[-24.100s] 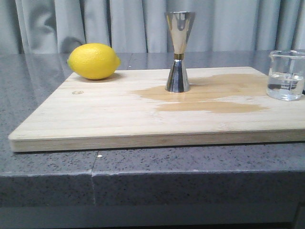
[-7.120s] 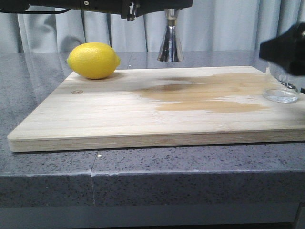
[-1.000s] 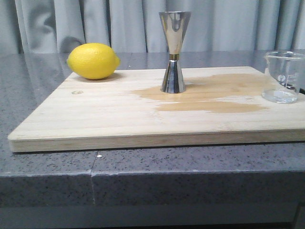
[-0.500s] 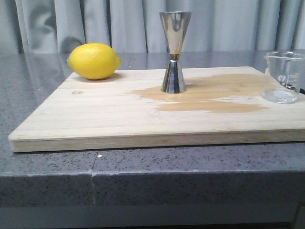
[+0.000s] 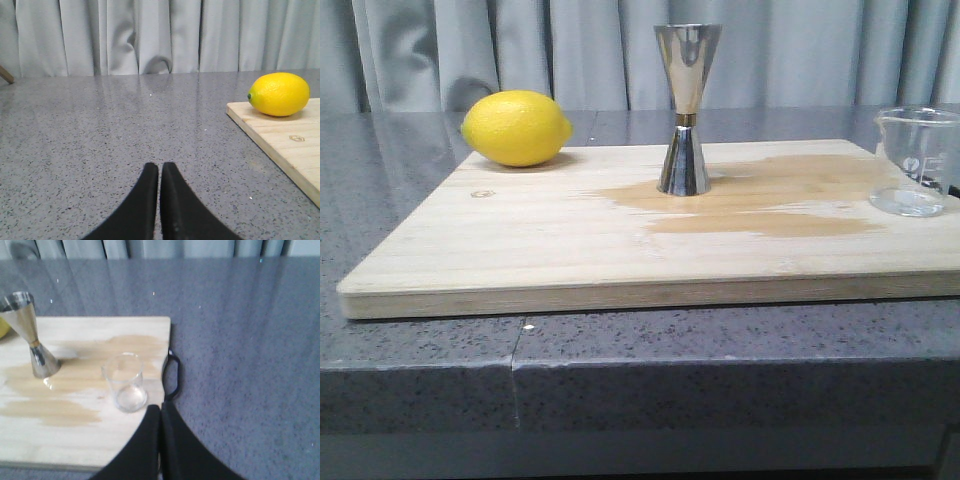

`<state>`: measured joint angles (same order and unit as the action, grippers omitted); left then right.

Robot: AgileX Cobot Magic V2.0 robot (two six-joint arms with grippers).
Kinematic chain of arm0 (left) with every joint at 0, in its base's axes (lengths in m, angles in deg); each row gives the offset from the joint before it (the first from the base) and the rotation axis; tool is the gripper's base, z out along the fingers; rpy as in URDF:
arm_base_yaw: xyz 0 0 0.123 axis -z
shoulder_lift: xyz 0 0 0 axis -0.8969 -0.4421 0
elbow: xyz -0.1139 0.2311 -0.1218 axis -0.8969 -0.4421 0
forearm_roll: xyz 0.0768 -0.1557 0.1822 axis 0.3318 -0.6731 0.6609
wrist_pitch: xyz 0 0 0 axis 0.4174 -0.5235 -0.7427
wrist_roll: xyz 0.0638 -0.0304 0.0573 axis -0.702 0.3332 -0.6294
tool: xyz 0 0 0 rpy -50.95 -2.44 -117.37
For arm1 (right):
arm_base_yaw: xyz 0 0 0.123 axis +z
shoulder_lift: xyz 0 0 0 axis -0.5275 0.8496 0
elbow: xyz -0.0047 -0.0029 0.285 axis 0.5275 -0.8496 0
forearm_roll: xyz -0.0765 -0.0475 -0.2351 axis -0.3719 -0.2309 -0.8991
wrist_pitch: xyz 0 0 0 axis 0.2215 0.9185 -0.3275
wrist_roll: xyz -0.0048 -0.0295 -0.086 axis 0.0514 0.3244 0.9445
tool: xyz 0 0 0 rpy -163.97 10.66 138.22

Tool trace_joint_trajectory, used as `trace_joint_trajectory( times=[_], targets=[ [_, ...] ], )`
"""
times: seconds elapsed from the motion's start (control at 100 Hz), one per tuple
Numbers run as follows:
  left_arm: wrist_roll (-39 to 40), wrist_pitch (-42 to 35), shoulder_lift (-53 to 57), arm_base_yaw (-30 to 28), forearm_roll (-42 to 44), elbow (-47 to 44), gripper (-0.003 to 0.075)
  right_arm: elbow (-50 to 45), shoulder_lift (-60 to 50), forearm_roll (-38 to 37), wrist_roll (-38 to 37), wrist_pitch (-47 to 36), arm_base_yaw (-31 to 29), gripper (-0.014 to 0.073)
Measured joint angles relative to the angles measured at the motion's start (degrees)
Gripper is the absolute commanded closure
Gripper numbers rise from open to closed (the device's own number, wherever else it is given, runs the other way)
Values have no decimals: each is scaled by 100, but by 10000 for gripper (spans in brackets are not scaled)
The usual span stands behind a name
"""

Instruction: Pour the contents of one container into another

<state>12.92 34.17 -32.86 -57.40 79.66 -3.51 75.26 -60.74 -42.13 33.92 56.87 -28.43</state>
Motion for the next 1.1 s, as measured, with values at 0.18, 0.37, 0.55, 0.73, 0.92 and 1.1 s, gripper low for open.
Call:
trace_joint_trajectory(
  times=[0.18, 0.37, 0.55, 0.73, 0.92, 1.1],
  targets=[
    [0, 0, 0, 0, 0, 0, 739, -1547, -1008, 11, 0, -1775, -28, 669],
    [0, 0, 0, 0, 0, 0, 739, -2971, -1845, 19, 0, -2865, -53, 669],
    [0, 0, 0, 0, 0, 0, 739, -3626, -2080, 32, 0, -3257, -51, 669],
    [0, -11, 0, 0, 0, 0, 739, -3616, -2080, 54, 0, -3388, -51, 669],
    [0, -11, 0, 0, 0, 0, 739, -3616, -2080, 67, -13, -3398, -51, 669],
    [9, -11, 0, 0, 0, 0, 739, -3616, -2080, -491, -601, -3578, -51, 669]
  ],
)
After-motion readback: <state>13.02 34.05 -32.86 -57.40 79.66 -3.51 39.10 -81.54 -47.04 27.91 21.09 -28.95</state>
